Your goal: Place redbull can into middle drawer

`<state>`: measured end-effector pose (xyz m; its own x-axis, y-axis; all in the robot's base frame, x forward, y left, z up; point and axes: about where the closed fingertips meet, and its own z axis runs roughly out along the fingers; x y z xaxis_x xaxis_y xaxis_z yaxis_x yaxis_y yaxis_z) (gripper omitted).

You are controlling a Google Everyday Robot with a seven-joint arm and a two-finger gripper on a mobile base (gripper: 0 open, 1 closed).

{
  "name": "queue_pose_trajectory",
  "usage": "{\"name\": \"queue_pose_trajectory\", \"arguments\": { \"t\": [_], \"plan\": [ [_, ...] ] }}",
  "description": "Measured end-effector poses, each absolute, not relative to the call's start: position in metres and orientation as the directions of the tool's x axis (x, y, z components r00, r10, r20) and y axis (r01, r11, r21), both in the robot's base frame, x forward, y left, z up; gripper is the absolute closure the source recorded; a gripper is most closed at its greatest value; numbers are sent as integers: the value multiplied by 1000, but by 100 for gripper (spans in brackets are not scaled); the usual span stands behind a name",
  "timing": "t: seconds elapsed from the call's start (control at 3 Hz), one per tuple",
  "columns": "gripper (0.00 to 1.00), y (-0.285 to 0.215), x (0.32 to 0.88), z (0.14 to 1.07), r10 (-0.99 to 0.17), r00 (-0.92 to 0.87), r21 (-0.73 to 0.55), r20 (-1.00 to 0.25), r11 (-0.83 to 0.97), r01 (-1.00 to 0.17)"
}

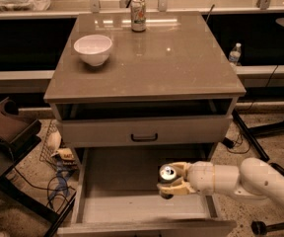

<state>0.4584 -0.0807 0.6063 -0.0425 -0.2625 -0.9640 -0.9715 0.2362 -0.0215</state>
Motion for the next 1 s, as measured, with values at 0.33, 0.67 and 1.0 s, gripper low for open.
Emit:
{"name": "queue_pose_trajectory", "arguments": {
  "t": [0.33,0.67,1.0],
  "plan": [
    [100,-49,464,575,-244,-72,14,-967,231,-973],
    [100,-16,466,558,-224,-103,58,-969,197,-979],
    [100,-7,469,553,-217,-99,58,-971,186,-981]
  ]
}}
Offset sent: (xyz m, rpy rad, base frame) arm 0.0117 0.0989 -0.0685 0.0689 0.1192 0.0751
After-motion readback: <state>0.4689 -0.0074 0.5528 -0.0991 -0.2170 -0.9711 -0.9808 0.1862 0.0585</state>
